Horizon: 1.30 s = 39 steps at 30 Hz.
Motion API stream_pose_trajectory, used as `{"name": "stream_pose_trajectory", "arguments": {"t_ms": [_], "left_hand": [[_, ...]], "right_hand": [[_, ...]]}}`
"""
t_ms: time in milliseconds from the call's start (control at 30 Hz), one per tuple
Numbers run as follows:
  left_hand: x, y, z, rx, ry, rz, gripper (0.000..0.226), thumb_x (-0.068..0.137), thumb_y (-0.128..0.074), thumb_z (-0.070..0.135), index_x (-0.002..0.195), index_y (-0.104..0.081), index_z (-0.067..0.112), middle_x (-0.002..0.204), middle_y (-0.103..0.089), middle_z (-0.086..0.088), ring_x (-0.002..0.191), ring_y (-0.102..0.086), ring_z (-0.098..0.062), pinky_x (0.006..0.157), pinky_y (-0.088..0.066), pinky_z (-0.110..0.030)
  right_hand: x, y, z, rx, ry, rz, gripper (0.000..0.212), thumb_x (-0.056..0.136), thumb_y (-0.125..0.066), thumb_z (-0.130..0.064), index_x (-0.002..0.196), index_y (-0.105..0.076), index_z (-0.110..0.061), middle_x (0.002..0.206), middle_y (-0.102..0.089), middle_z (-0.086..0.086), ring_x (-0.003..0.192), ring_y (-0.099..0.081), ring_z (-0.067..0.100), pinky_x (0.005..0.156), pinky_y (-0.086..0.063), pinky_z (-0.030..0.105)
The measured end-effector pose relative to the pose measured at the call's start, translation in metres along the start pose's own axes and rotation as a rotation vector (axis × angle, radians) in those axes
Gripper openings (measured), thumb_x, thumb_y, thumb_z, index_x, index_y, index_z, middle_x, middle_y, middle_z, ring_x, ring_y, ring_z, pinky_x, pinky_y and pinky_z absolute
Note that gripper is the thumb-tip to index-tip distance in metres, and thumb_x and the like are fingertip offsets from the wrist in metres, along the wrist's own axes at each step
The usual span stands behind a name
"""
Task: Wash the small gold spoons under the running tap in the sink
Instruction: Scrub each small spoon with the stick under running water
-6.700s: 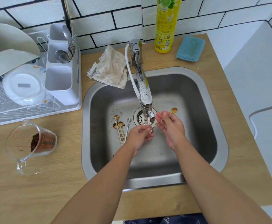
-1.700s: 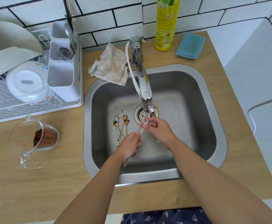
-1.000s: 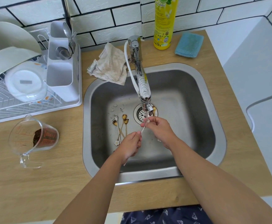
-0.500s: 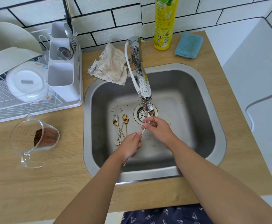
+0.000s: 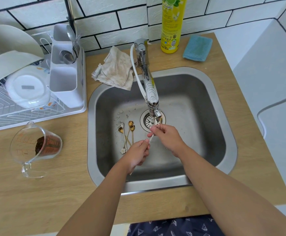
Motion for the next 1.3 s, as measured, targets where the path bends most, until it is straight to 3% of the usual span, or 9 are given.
{"name": "stream_pose_trajectory", "arguments": {"t_ms": [100,167,300,433,600,733,900,1033,1300], "left_hand": [[-0.001,0.0,0.001,-0.017,0.015,0.008,0.034,0.105,-0.038,0.045,0.085,-0.048,0.019,0.055,-0.038,0.008,0.045,-0.023,-0.008,0.04,-0.018,-0.021],[-0.001,0.001,0.001,-0.073,0.031,0.003,0.034,0.105,-0.038,0.045,0.082,-0.047,0.021,0.055,-0.035,0.008,0.044,-0.02,-0.008,0.04,-0.015,-0.021],[-0.002,-0.003,0.004,-0.204,0.026,-0.077,0.038,0.104,-0.041,0.047,0.074,-0.046,0.024,0.054,-0.029,0.007,0.042,-0.016,-0.01,0.041,-0.012,-0.022],[-0.002,-0.008,0.006,-0.229,-0.014,-0.13,0.039,0.103,-0.042,0.05,0.079,-0.05,0.02,0.057,-0.036,0.003,0.042,-0.022,-0.011,0.041,-0.021,-0.022],[-0.001,-0.005,0.009,-0.098,-0.089,-0.07,0.031,0.106,-0.042,0.037,0.086,-0.052,0.016,0.059,-0.042,0.004,0.044,-0.024,-0.008,0.041,-0.019,-0.02],[-0.001,-0.003,0.009,-0.032,-0.08,-0.031,0.03,0.106,-0.042,0.035,0.087,-0.053,0.014,0.06,-0.043,0.003,0.046,-0.026,-0.008,0.042,-0.019,-0.02],[-0.002,-0.004,0.01,-0.005,-0.073,-0.023,0.031,0.106,-0.042,0.035,0.088,-0.054,0.014,0.06,-0.044,0.003,0.046,-0.027,-0.008,0.043,-0.02,-0.02],[-0.001,-0.001,0.009,-0.108,-0.054,-0.008,0.032,0.106,-0.041,0.037,0.084,-0.053,0.016,0.058,-0.045,0.003,0.044,-0.023,-0.009,0.042,-0.014,-0.022],[0.006,0.005,0.004,0.041,-0.116,0.069,0.03,0.105,-0.046,0.034,0.092,-0.064,0.014,0.068,-0.065,0.002,0.047,-0.044,-0.012,0.049,-0.037,-0.023]], "right_hand": [[-0.001,-0.004,0.002,0.024,-0.056,-0.021,0.024,0.108,-0.049,-0.031,0.103,-0.072,-0.027,0.101,-0.08,-0.014,0.059,-0.06,-0.008,0.064,-0.039,0.018],[-0.001,-0.008,0.004,0.152,-0.101,-0.086,0.027,0.11,-0.045,-0.03,0.113,-0.07,-0.02,0.11,-0.08,-0.008,0.039,-0.038,0.003,0.048,-0.03,0.019],[-0.002,-0.007,0.0,0.352,-0.132,-0.14,0.02,0.106,-0.057,-0.024,0.115,-0.069,-0.011,0.108,-0.08,0.002,0.04,-0.022,0.006,0.04,-0.023,0.019],[0.0,0.0,0.004,0.367,-0.153,-0.059,0.023,0.1,-0.067,-0.033,0.089,-0.07,-0.013,0.067,-0.07,-0.003,0.04,-0.02,0.007,0.041,-0.02,0.021],[0.004,0.005,0.007,0.355,-0.143,0.005,0.018,0.102,-0.064,-0.033,0.097,-0.069,-0.016,0.097,-0.081,0.004,0.039,-0.022,0.007,0.039,-0.02,0.021],[0.001,0.002,0.005,0.236,-0.084,0.017,0.014,0.088,-0.082,-0.026,0.1,-0.074,-0.023,0.061,-0.058,-0.014,0.042,-0.029,0.002,0.039,-0.027,0.017],[0.004,0.008,0.007,0.254,-0.133,0.079,0.036,0.104,-0.053,-0.045,0.098,-0.073,-0.016,0.093,-0.082,0.003,0.041,-0.026,0.009,0.04,-0.026,0.02],[0.003,-0.002,0.009,0.286,-0.16,-0.082,0.022,0.102,-0.063,-0.032,0.111,-0.069,-0.013,0.107,-0.081,0.001,0.039,-0.023,0.006,0.038,-0.022,0.02],[0.002,0.018,0.002,0.398,-0.108,0.195,0.018,0.103,-0.062,-0.033,0.092,-0.068,-0.021,0.076,-0.077,-0.011,0.039,-0.021,0.007,0.037,-0.022,0.02]]}}
Point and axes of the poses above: each hand's wrist, its own x-axis towards the middle knuckle, its own y-axis out of the back of the hand, z = x × y, the point moved 7 cm from there along x, towards the middle knuckle
